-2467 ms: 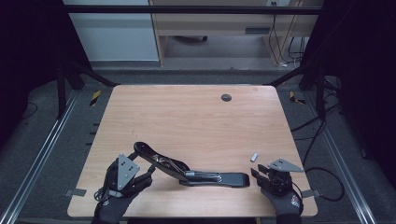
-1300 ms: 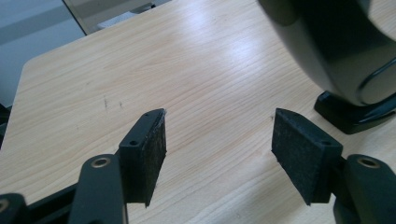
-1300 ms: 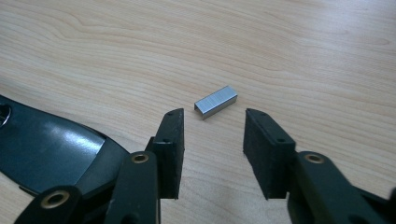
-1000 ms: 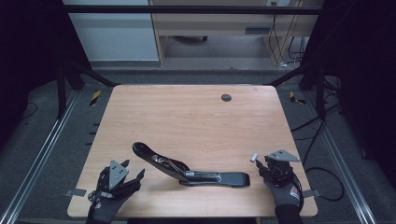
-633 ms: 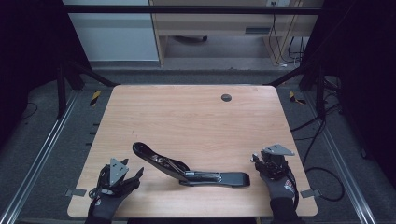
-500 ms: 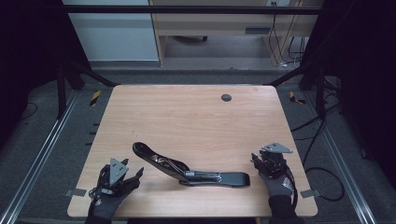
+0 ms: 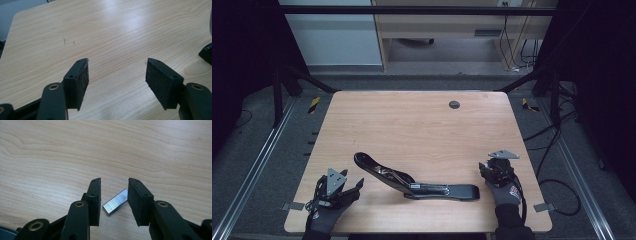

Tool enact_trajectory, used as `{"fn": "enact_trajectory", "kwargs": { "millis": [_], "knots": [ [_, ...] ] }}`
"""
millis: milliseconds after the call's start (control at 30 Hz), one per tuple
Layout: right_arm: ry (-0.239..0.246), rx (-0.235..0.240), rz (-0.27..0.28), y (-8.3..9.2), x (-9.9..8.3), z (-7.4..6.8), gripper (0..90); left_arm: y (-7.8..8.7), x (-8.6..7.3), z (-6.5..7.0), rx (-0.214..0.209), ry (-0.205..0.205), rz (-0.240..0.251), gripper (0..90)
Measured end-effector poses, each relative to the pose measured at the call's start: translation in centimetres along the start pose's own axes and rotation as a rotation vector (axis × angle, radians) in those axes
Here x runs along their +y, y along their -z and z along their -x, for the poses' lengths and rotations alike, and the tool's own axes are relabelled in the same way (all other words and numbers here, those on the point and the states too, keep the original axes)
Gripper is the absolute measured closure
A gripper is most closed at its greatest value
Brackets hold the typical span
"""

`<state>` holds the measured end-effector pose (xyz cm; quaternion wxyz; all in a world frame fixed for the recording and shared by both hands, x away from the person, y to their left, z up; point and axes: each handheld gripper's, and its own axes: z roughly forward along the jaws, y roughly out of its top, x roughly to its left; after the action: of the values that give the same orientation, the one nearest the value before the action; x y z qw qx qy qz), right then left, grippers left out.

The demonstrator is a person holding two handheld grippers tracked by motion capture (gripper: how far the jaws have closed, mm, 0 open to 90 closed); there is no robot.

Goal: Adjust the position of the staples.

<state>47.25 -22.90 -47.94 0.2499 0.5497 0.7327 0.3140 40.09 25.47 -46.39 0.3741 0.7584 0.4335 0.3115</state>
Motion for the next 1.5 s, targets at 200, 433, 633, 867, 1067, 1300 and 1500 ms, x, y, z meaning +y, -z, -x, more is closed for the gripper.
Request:
{"fn": "enact_trajectory", "kwargs": {
  "millis": [200,433,633,867,1067,1300,1500],
  "knots": [
    [-0.003,-0.013,-0.012,-0.3,0.0,0.3,63.8,-0.1,0.0,0.0,-0.003,0.000,-0.003,34.4],
    [-0.012,-0.022,-0.037,-0.9,0.0,0.2,63.8,-0.1,0.0,0.2,0.004,-0.013,-0.008,34.5],
    [-0.025,-0.026,-0.051,-1.0,-0.1,0.4,63.8,-0.1,0.0,0.3,0.005,-0.020,-0.010,34.4],
    [-0.035,-0.025,-0.068,-1.3,-0.1,0.4,64.9,-0.1,0.0,0.3,0.004,-0.018,-0.011,34.5],
    [-0.029,-0.023,-0.079,-1.4,-0.2,0.5,71.6,-0.1,0.0,0.3,0.004,-0.019,-0.011,34.5],
    [-0.018,-0.013,-0.085,-1.3,-0.2,0.6,77.7,-0.1,0.0,0.3,0.003,-0.022,-0.013,34.5],
    [0.005,-0.009,-0.091,-1.2,-0.2,0.7,78.1,-0.1,0.0,0.4,0.001,-0.023,-0.012,34.5]
  ]
}}
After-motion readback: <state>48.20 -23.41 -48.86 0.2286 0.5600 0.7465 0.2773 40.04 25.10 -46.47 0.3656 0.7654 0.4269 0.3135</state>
